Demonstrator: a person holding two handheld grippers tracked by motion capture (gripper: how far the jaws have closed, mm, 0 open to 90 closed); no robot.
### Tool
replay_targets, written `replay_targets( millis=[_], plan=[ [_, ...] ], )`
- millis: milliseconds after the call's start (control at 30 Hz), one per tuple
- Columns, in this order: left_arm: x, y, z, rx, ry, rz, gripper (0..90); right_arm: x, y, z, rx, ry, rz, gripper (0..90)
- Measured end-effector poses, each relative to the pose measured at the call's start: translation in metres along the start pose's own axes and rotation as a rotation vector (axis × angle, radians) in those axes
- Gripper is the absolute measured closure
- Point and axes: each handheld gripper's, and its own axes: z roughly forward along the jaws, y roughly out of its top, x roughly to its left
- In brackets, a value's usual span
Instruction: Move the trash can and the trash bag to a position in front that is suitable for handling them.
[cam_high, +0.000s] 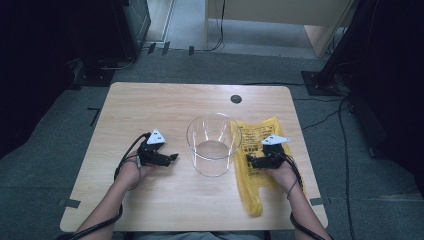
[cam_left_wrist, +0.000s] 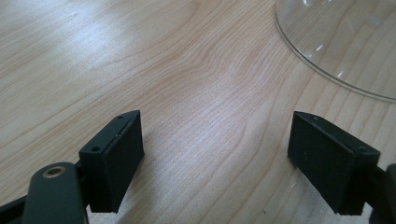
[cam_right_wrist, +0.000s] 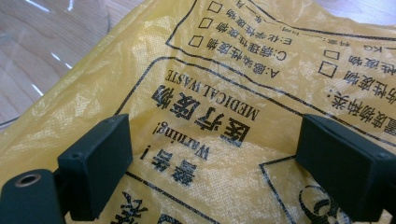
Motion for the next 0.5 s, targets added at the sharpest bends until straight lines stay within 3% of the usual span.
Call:
replay_targets(
  millis=[233, 400, 500],
  plan=[
    [0.0007, 0.0019, 0.0019, 0.001, 0.005, -0.003, 17.7, -0.0002, -0.0009, -0.0009, 0.000, 0.006, -0.006, 11.0],
    [0.0005, 0.0022, 0.0025, -0.002, 0.006, -0.007, 17.7, 0.0000, -0.0011, -0.0014, -0.004, -0.020, 0.003, 11.4],
    [0.0006, 0.0023, 0.0026, -0.003, 0.007, -0.007, 17.7, -0.0009, -0.0014, -0.0020, -0.010, -0.019, 0.016, 15.9]
  ],
)
